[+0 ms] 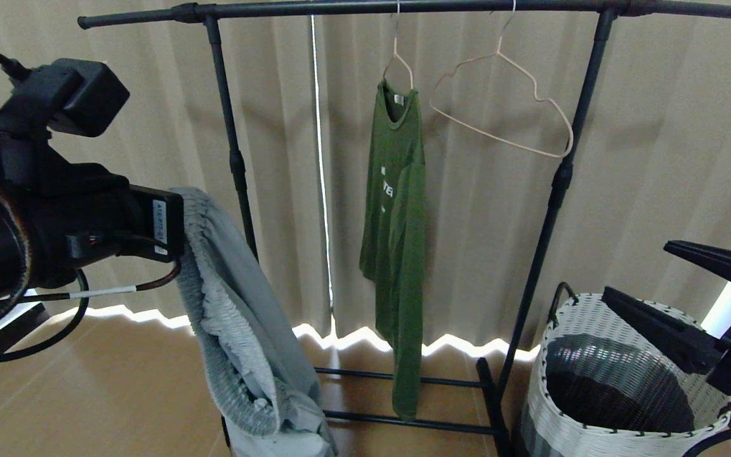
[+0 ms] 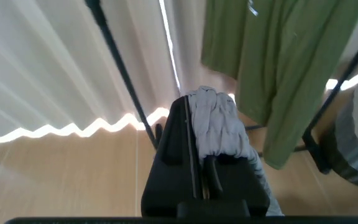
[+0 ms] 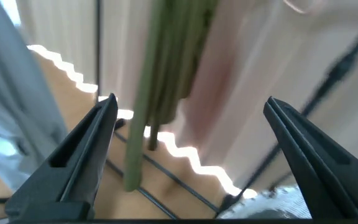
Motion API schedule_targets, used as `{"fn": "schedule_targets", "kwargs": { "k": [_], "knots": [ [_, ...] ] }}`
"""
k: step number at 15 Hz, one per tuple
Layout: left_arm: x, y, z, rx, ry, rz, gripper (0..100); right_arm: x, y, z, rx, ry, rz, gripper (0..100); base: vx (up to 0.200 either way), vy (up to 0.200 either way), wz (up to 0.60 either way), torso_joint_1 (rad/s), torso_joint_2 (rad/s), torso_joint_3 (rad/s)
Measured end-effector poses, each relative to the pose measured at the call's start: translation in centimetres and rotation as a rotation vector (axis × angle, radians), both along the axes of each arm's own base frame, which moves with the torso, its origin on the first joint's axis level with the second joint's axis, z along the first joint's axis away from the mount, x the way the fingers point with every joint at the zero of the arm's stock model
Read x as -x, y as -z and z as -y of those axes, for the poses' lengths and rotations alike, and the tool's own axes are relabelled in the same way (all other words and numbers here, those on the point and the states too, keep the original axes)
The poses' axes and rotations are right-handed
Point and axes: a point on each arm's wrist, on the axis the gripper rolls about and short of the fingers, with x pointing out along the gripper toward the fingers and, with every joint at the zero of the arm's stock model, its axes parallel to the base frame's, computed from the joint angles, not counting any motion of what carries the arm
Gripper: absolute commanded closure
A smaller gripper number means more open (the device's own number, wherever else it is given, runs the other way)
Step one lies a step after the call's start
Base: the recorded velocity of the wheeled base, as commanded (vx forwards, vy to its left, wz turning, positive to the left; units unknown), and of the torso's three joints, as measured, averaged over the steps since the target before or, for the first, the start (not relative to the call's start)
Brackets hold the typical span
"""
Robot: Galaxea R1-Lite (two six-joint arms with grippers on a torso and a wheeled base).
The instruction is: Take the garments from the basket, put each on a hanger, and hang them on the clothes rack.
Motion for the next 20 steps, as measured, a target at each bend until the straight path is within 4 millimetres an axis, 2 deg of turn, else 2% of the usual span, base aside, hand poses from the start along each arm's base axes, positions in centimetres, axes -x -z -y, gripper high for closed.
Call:
{"fn": "schedule_targets", "kwargs": {
  "k": [3, 5, 8, 13, 17, 20],
  "knots": [
    [0.7, -0.6, -1.3, -0.04, -0.021, 0.034, 100, 0.5, 1.3, 1.0, 0.011, 0.059, -0.032, 0, 0.0, 0.0, 0.0, 0.0, 0.0, 0.0],
    [1.2, -0.6, -2.0, -0.049, -0.036, 0.043, 100, 0.5, 1.5, 1.5, 0.013, 0.093, -0.032, 0, 0.0, 0.0, 0.0, 0.0, 0.0, 0.0],
    [1.9, -0.5, -2.5, -0.041, -0.022, 0.05, 100, 0.4, 1.7, 2.4, 0.052, 0.161, -0.025, 0, 0.0, 0.0, 0.0, 0.0, 0.0, 0.0],
    [2.9, 0.0, -2.7, -0.022, 0.067, 0.039, 100, 0.6, 1.9, 2.8, 0.056, 0.183, -0.026, 0, 0.0, 0.0, 0.0, 0.009, -0.02, -0.005],
    [3.9, 0.1, -3.1, -0.011, 0.099, 0.049, 100, 0.9, 1.8, 2.8, 0.053, 0.182, -0.016, 0, 0.0, 0.0, 0.0, 0.146, -0.18, -0.212],
    [4.2, 0.2, -3.2, -0.013, 0.099, 0.055, 100, 0.9, 1.9, 2.8, 0.054, 0.181, -0.019, 0, 0.0, 0.0, 0.0, 0.175, -0.59, -0.263]
  ]
}}
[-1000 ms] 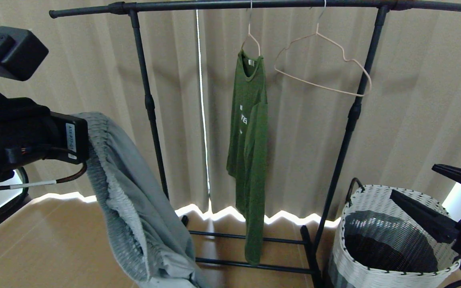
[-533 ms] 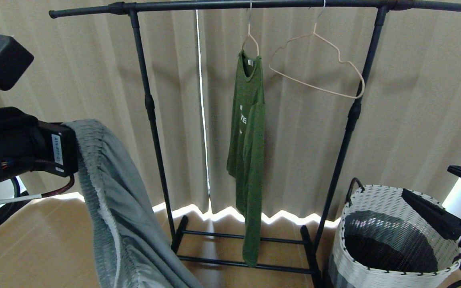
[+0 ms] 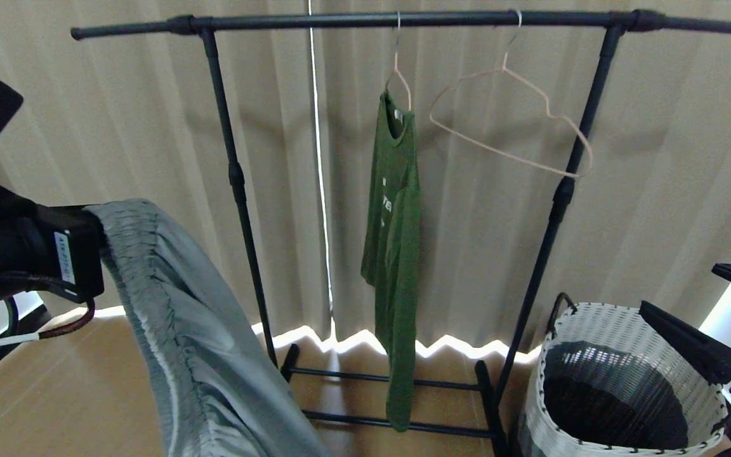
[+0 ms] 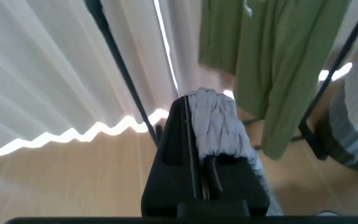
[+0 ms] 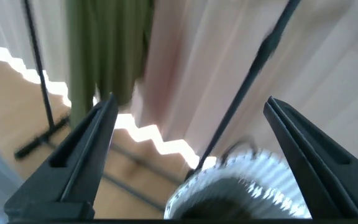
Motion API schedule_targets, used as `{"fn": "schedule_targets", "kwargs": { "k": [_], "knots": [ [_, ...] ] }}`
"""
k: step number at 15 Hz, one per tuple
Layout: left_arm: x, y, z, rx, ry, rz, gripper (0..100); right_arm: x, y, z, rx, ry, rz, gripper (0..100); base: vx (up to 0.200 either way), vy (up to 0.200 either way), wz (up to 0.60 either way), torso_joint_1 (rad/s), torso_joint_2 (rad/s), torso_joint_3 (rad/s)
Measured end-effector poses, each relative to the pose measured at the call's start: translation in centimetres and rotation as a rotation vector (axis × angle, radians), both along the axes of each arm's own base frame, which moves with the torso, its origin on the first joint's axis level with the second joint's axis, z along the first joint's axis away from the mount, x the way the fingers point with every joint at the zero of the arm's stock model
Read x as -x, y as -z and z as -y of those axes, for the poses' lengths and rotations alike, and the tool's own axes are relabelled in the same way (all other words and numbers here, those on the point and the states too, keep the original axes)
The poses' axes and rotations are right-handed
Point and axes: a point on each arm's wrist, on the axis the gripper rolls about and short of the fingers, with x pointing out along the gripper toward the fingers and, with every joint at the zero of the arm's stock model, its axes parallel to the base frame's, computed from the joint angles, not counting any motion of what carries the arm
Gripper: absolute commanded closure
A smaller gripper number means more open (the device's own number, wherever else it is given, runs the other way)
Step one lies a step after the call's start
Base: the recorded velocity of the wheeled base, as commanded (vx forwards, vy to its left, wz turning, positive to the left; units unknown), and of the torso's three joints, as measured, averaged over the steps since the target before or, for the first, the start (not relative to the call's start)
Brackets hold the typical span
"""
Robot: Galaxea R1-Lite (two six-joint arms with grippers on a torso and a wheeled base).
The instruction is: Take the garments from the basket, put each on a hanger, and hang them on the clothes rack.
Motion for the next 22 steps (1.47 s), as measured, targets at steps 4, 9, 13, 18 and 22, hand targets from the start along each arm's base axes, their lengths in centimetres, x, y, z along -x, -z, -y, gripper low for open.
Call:
{"fn": "schedule_targets", "kwargs": {
  "k": [4, 9, 13, 18, 22],
  "knots": [
    [0.1, 0.4, 0.0, 0.004, 0.0, 0.015, 100, 0.0, 0.1, 0.0, 0.001, -0.002, -0.004, 0, 0.0, 0.0, 0.0, 0.104, -0.51, -0.262],
    [0.1, 1.0, -0.1, -0.026, 0.002, 0.015, 100, 0.0, 0.4, 0.0, 0.004, -0.002, -0.015, 0, 0.0, 0.0, 0.0, 0.32, -0.47, -0.258],
    [0.8, 1.4, -0.4, -0.027, 0.003, 0.014, 100, 0.3, 0.9, 0.0, 0.006, -0.001, -0.031, 0, 0.0, 0.0, 0.0, 0.239, -0.5, -0.259],
    [2.4, 2.0, -1.1, -0.065, 0.013, 0.034, 100, -0.2, 2.0, 0.0, 0.054, 0.004, -0.283, 0, 0.0, 0.0, 0.0, 0.246, -0.52, -0.269],
    [3.0, 2.1, -1.2, -0.041, 0.096, 0.052, 100, -1.0, -0.3, -0.2, 0.07, 0.005, -0.394, 0, 0.0, 0.0, 0.0, 0.073, -0.15, -0.077]
  ]
}}
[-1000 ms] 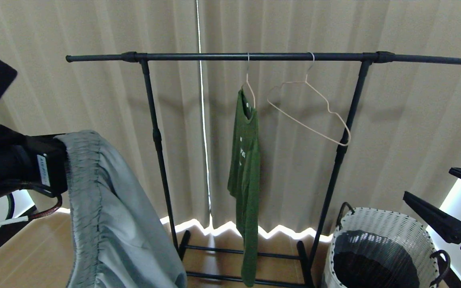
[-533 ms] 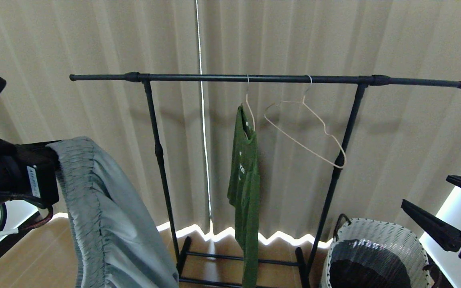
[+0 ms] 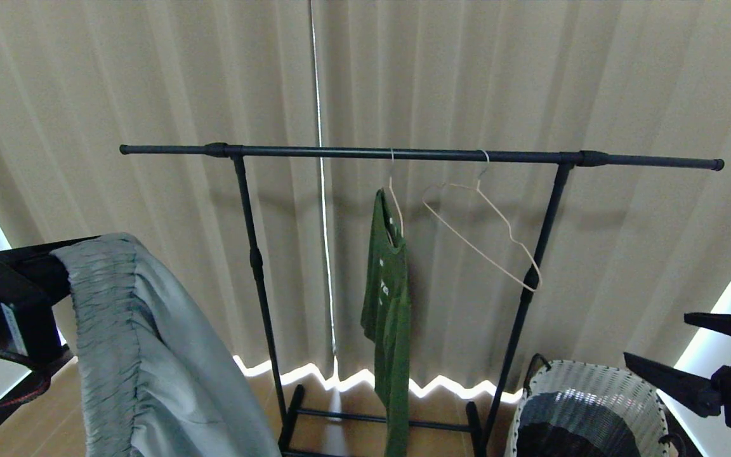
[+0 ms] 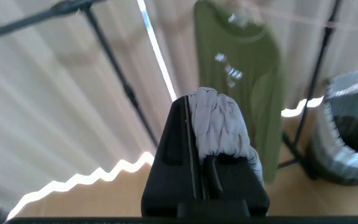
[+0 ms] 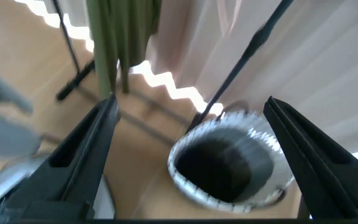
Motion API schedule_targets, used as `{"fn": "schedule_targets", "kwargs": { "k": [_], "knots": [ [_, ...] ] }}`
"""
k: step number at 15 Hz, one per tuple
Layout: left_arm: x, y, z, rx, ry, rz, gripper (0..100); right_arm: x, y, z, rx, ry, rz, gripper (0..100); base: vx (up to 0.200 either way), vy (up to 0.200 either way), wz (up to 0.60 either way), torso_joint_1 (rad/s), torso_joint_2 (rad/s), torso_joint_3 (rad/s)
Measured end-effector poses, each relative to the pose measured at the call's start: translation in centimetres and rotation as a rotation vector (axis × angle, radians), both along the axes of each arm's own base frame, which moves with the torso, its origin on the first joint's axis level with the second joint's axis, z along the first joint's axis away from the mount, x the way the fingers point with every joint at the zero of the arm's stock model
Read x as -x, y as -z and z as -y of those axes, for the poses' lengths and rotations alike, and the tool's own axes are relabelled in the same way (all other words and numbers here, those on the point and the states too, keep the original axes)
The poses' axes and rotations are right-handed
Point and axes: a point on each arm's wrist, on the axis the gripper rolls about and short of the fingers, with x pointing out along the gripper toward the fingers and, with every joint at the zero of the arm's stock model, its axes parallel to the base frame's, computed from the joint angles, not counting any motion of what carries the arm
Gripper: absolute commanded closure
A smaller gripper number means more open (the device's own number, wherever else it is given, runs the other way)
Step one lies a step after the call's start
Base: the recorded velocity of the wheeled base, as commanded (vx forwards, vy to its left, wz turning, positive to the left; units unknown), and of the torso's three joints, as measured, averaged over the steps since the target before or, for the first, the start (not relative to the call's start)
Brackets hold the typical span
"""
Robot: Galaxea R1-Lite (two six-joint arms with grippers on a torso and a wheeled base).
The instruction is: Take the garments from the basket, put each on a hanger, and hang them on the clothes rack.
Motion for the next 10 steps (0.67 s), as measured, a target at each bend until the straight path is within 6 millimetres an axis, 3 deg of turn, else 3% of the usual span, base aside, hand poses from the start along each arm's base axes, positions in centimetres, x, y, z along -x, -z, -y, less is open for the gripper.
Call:
{"fn": "schedule_targets", "kwargs": {
  "k": [1, 10],
  "knots": [
    [0.0, 0.0, 0.0, 0.001, 0.002, -0.001, 100, -0.3, -0.4, -0.1, -0.001, -0.002, 0.006, 0, 0.0, 0.0, 0.0, 0.0, 0.0, 0.0],
    [-0.3, 0.5, 0.2, -0.008, 0.003, -0.023, 100, -2.6, -1.1, -0.5, 0.012, 0.011, -0.006, 0, 0.2, 0.0, 0.0, 0.007, 0.0, 0.0]
  ]
}}
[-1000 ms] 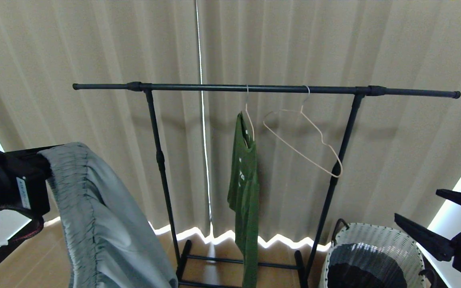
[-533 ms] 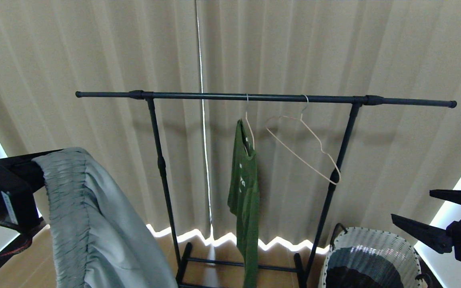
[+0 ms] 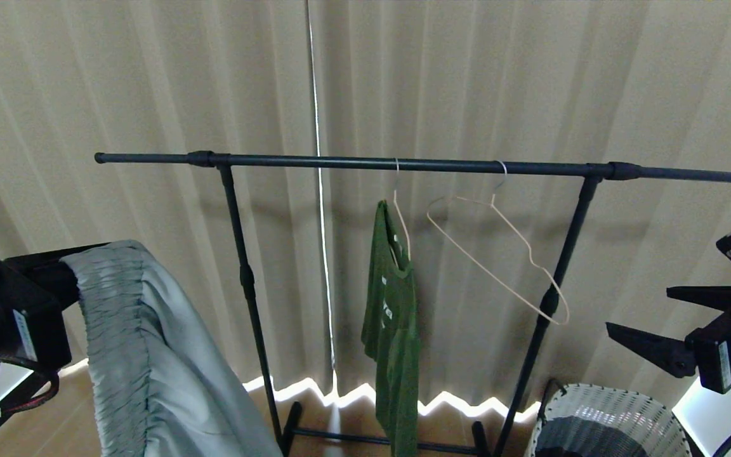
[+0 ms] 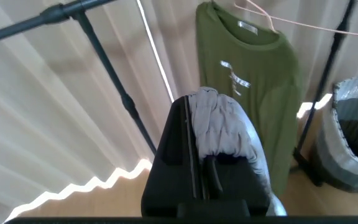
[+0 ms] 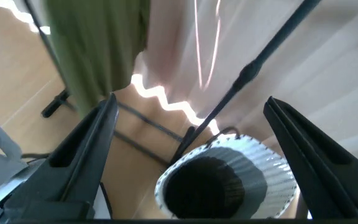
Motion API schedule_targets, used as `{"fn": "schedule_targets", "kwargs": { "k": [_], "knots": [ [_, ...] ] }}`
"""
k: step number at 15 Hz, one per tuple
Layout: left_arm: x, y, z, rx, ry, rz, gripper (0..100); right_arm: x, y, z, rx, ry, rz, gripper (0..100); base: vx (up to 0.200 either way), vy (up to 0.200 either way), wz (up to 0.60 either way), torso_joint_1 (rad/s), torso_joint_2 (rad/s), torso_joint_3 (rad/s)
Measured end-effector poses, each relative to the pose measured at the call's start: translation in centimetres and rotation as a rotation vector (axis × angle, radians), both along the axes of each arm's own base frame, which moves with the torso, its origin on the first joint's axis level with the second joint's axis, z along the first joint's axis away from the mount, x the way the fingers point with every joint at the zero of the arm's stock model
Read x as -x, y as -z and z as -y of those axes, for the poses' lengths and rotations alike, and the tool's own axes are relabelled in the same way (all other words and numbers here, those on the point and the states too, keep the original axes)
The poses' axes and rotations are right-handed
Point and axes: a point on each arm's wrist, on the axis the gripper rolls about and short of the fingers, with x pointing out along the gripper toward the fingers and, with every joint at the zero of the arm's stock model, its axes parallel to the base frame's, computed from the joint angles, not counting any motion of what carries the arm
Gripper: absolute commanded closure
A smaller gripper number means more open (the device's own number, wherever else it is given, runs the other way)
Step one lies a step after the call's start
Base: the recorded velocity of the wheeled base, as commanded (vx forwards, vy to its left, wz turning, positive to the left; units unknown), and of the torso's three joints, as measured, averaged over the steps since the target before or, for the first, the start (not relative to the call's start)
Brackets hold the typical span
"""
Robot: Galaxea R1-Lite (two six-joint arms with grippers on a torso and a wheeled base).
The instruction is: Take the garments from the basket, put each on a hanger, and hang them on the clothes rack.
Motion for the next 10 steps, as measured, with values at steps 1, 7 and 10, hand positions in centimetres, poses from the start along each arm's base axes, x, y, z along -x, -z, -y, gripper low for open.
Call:
{"fn": "schedule_targets", "kwargs": {
  "k": [1, 7, 10],
  "knots": [
    [-0.1, 0.2, 0.0, -0.004, 0.001, -0.008, 100, -0.3, 0.0, 0.0, 0.008, 0.015, -0.001, 0, 0.2, 0.0, 0.0, 0.007, 0.0, -0.012],
    [-0.2, 1.1, 0.1, -0.017, 0.002, -0.036, 100, -3.3, 0.5, -0.5, 0.025, 0.057, 0.04, 0, 0.167, 0.0, 0.0, 0.003, 0.0, -0.002],
    [-0.3, 1.5, 0.2, -0.014, 0.002, -0.021, 100, -4.6, 1.7, -1.7, 0.039, 0.022, -0.007, 0, 0.0, 0.0, 0.0, 0.0, 0.0, 0.0]
  ]
}}
